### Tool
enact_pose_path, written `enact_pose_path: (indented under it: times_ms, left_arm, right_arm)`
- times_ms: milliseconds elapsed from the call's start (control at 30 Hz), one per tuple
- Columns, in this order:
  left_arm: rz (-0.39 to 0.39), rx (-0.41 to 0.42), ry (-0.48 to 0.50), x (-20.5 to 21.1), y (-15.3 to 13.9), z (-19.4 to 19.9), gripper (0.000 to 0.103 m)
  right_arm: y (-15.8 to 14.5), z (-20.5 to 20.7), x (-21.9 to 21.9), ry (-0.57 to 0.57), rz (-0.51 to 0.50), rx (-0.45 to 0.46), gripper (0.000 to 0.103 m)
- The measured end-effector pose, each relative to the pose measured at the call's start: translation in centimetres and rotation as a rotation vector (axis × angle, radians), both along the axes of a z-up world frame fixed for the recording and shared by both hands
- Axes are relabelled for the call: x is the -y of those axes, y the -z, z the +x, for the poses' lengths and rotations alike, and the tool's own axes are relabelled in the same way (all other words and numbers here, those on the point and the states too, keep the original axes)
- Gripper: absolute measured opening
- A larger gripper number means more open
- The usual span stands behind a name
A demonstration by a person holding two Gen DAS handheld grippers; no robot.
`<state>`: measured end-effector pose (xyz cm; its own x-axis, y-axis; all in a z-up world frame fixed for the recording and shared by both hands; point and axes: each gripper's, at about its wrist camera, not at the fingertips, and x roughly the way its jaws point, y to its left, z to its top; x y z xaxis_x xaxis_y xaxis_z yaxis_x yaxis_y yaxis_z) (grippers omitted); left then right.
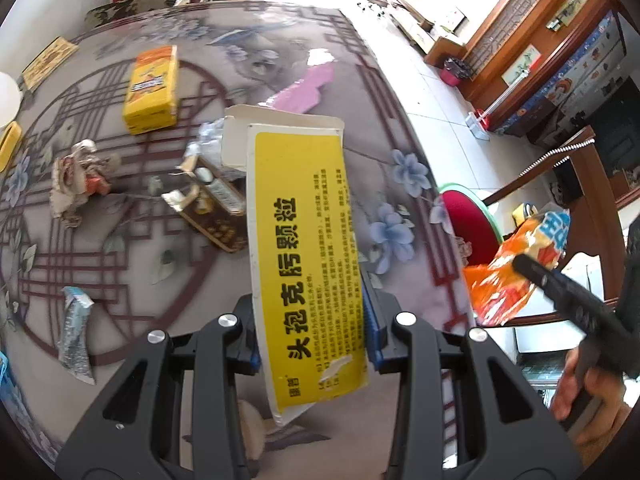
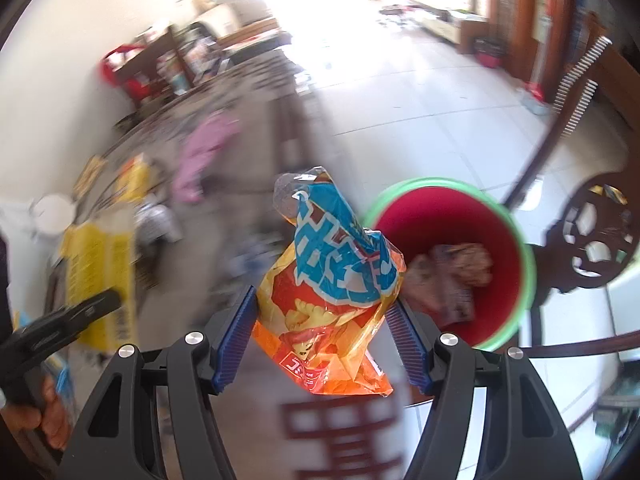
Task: Collect trash
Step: 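Carry the orange chip bag over the red bin and release it with the right gripper, then carry the yellow medicine box over the red bin and drop it with the left gripper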
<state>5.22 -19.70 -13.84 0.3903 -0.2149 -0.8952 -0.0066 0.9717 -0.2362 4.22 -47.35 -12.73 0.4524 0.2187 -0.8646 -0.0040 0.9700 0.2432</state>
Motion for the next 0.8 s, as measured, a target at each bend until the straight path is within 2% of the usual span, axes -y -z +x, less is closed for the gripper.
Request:
enact_pose_path:
  times_ms: [133, 267, 333, 400, 433, 567, 600, 667, 800]
  left_arm:
    - [0.026, 0.010, 0.057, 2.0, 0.0, 0.2, 0.036]
    - [0.015, -0.003, 0.106, 4.1, 0.2, 1.1, 0.036]
    - [-0.010, -0.013, 0.128, 5.4, 0.3, 2.0, 0.036]
    - [-0.019, -0.011, 0.153, 6.7, 0.2, 2.8, 0.036]
    - [-0.017, -0.009, 0.168, 7.4, 0.2, 3.2, 0.035]
    - [0.011, 0.012, 0.236, 9.4, -0.4, 3.9, 0.034]
    - [0.020, 0.006, 0.258, 9.5, -0.4, 3.9, 0.037]
    - [0.025, -0.025, 0.278, 9.4, 0.2, 3.7, 0.072]
    - [0.011, -0.080, 0.330, 10.4, 1.6, 3.0, 0.074]
  right_arm:
    - [0.2, 1.0, 4.5, 0.092, -0.027, 0.004, 0.063]
    - [0.8, 2.0, 7.3, 0.137, -0.048, 0.007, 0.063]
    - [1.1, 2.3, 8.2, 0.160, -0.049, 0.016, 0.066]
    - [1.4, 2.6, 9.1, 0.183, -0.044, 0.017, 0.078]
    - [1.5, 2.5, 9.7, 0.205, -0.042, 0.017, 0.080]
    - [2.3, 2.1, 11.4, 0.250, -0.003, -0.004, 0.082]
    - [2.5, 2.0, 11.7, 0.259, 0.005, -0.009, 0.082]
    - [3.4, 1.7, 12.4, 0.285, 0.027, -0.040, 0.082]
    - [4.5, 1.9, 12.3, 0.298, 0.062, -0.082, 0.082]
